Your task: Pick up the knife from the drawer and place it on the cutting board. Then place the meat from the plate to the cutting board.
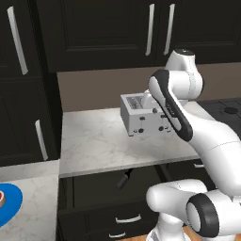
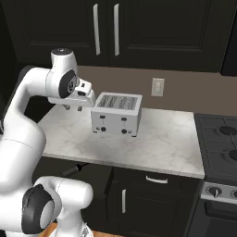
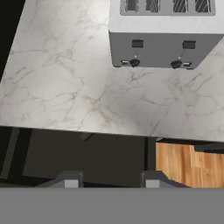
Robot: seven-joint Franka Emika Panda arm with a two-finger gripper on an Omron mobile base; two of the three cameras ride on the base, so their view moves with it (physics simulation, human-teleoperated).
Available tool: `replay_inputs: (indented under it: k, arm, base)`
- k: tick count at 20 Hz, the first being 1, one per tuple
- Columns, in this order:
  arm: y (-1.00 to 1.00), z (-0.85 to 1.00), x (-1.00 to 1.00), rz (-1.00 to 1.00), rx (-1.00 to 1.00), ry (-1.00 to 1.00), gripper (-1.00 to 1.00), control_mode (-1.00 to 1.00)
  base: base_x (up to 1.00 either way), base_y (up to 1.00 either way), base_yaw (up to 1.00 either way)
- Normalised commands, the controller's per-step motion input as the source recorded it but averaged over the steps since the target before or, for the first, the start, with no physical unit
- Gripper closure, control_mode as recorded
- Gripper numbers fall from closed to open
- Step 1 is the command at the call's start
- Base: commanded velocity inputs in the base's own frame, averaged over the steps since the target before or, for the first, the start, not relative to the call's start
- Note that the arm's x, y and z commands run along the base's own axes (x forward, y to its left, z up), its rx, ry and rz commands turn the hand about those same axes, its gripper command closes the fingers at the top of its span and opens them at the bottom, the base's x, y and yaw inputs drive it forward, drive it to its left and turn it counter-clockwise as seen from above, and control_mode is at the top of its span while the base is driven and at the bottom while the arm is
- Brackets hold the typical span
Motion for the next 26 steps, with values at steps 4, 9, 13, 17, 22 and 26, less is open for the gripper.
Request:
replay_inputs:
  k: [4,9,13,17,22,26]
  arm:
    - [0.00,0.00,-0.11,0.00,0.00,0.00,-1.00,-1.00]
    - [0.00,-0.01,-0.14,0.00,0.00,0.00,-1.00,-1.00]
    - [0.00,0.00,0.00,0.00,0.00,0.00,-1.00,-1.00]
    - [0.00,0.00,0.00,0.00,0.00,0.00,-1.00,-1.00]
    - [0.00,0.00,0.00,0.00,0.00,0.00,-1.00,-1.00]
    - [0.00,0.00,0.00,0.00,0.00,0.00,-1.00,-1.00]
  base:
    - [0.00,0.00,0.00]
    - [0.00,0.00,0.00]
    - [0.00,0.00,0.00]
    - [0.00,0.00,0.00]
    - [0.00,0.00,0.00]
    - [0.00,0.00,0.00]
